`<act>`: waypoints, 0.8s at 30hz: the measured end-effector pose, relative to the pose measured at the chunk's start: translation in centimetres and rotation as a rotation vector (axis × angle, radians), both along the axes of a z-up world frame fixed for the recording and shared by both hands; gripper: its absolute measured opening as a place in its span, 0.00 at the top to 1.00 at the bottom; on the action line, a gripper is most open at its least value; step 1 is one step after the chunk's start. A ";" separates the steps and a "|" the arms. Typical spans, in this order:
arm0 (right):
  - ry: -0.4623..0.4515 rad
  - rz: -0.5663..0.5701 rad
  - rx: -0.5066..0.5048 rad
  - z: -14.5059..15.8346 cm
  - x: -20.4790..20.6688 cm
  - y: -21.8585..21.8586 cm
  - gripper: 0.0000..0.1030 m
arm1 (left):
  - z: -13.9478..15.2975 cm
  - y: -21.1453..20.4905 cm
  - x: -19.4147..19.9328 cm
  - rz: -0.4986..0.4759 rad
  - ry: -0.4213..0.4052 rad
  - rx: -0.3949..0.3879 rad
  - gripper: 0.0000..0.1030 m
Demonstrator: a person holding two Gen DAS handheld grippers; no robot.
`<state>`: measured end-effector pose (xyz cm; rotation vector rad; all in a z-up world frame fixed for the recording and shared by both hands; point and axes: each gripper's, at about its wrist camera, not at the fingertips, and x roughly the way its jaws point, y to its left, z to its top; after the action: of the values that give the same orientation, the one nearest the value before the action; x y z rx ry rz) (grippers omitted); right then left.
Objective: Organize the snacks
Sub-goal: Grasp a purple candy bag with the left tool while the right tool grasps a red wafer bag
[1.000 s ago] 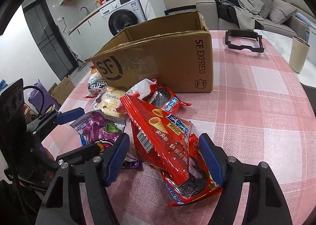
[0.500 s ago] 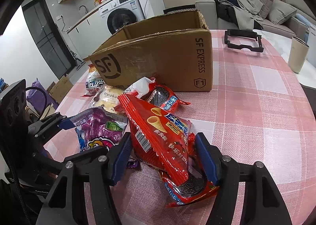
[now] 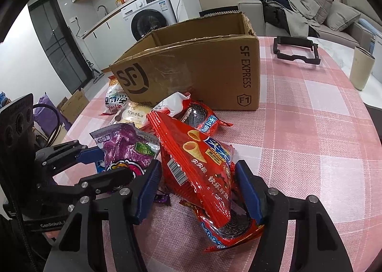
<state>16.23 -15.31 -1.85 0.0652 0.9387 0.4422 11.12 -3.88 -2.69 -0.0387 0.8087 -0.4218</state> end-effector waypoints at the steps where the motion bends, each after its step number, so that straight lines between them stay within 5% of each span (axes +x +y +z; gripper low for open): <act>1: 0.000 0.000 0.002 0.0 0.0 0.0 0.36 | 0.0 0.1 0.0 0.001 0.002 -0.004 0.63; 12: 0.000 0.001 0.001 0.0 -0.1 -0.1 0.37 | 0.8 1.0 -0.6 0.008 -0.015 -0.033 0.64; 17: -0.009 -0.009 0.003 0.2 -0.2 -0.3 0.53 | 1.7 1.7 -1.1 0.015 -0.036 -0.053 0.64; 24: -0.038 0.001 0.001 0.6 -0.4 -0.1 0.59 | 2.9 2.7 -1.6 0.039 -0.062 -0.063 0.64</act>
<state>15.84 -15.40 -1.26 0.0571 0.9011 0.4438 9.52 -1.13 0.23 -0.0989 0.7323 -0.4095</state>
